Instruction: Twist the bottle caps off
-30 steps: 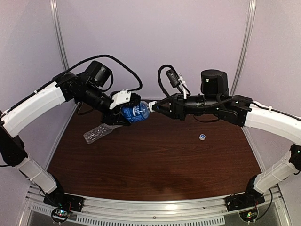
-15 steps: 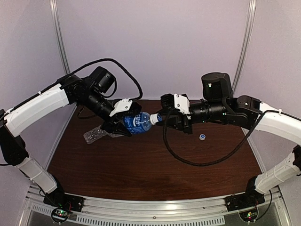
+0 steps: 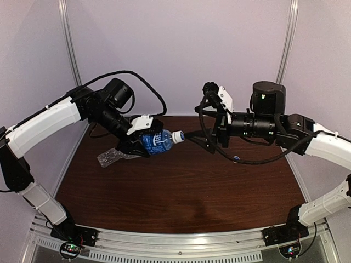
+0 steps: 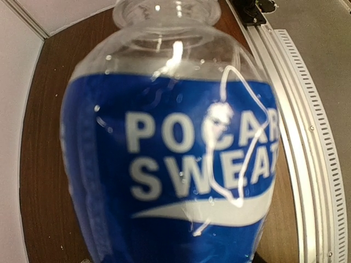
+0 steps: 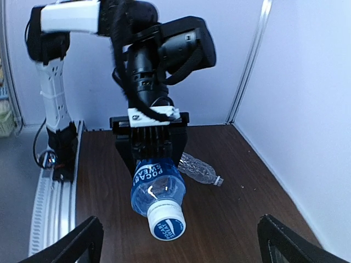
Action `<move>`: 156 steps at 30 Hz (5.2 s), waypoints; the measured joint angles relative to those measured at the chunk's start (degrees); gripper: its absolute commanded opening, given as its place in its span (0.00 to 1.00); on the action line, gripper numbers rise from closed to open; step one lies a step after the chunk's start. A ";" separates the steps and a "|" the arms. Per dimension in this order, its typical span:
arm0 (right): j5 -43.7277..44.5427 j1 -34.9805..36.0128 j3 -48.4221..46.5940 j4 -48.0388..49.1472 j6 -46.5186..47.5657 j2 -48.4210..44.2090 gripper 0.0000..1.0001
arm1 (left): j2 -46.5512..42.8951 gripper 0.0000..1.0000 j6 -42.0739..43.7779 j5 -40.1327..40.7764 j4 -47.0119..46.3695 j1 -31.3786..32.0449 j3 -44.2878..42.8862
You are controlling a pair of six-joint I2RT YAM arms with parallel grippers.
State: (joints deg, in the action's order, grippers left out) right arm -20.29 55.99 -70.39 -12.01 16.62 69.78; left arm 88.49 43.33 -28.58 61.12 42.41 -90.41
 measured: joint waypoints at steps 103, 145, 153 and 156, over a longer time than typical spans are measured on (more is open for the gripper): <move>-1.01 -2.34 7.08 5.46 5.07 -0.76 0.99 | 1.81 0.43 2.67 -2.01 3.34 -0.07 -1.25; -17.22 -10.19 1.73 16.13 -47.74 14.25 0.00 | 0.17 0.44 -4.17 9.88 -6.16 -0.42 -1.81; -15.10 -6.71 -0.70 3.67 -20.48 10.54 0.00 | 0.22 0.44 -0.55 2.69 -2.71 -0.42 -1.73; -13.25 -5.11 -0.70 1.07 -10.29 8.68 0.00 | 0.39 0.43 0.39 -0.46 -1.60 -0.20 -1.73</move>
State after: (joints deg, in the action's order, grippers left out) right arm -33.54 50.87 -71.09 -10.94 6.33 78.46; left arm 88.88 43.72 -29.04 59.53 42.22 -92.14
